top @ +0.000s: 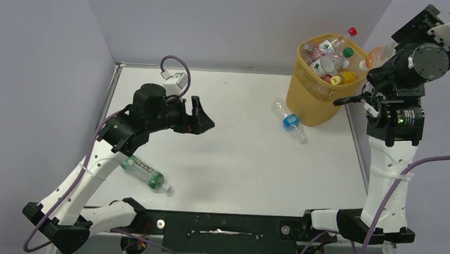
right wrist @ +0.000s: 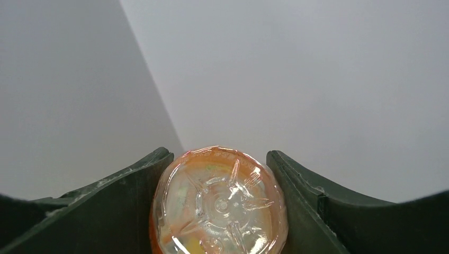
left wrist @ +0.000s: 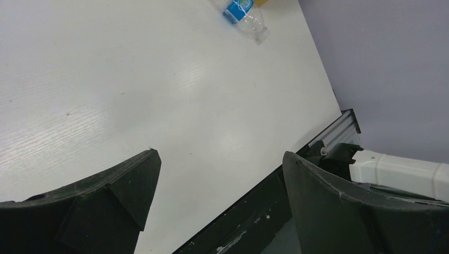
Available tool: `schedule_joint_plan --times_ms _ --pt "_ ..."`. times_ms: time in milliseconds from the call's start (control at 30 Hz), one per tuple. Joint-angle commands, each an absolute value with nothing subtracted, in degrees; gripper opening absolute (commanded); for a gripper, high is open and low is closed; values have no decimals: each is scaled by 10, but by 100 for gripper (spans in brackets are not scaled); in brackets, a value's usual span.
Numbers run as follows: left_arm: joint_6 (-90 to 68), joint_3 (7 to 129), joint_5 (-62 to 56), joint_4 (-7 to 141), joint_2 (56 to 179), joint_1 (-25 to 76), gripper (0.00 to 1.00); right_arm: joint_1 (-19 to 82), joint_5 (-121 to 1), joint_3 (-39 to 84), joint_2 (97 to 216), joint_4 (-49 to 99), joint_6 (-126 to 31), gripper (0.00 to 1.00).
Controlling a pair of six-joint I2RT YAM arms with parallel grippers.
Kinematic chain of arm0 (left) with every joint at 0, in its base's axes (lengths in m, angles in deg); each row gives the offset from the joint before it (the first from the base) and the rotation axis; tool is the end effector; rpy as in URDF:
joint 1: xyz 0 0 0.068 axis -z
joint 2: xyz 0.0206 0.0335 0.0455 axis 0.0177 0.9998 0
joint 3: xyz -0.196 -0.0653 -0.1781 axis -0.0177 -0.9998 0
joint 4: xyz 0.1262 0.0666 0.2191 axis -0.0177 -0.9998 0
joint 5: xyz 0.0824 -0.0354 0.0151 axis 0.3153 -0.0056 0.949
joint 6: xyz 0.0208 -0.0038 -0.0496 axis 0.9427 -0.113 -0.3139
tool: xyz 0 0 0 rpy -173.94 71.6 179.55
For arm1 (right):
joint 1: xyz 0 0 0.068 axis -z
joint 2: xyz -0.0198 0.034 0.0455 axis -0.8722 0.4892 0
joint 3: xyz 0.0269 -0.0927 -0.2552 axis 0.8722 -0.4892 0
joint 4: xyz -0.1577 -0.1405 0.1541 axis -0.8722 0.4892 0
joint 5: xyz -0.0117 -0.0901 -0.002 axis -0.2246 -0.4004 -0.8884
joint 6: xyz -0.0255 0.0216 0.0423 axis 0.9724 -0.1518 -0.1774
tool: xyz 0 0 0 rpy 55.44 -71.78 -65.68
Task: Put the plastic bottles in the bin
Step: Place the plastic bottle in the trash bin.
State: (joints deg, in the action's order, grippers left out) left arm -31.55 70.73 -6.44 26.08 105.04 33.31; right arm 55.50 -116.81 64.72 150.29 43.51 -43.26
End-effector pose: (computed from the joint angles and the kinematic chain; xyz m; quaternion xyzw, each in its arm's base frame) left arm 0.1797 -0.1316 0.4096 0.0739 0.8448 -0.3591 0.3898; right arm 0.1812 -0.0106 0.6185 0.3392 0.5051 -0.1771 0.7736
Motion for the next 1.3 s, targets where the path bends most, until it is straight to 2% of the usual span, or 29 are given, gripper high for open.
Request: schedule_joint_plan --times_ms 0,267,467,833,1267 --pt "-288 706 -101 297 1056 319 87 567 -1267 625 1543 330 -339 38" --pt "-275 693 -125 307 1059 296 87 629 -1207 662 1627 401 -431 38" --pt "-272 678 -139 317 1060 284 87 636 -1197 673 1677 415 -462 35" --pt "-273 668 -150 323 1059 276 87 636 -1189 606 1699 410 -490 33" --pt "-281 667 -154 325 1057 275 87 633 -1151 598 1735 437 -509 41"
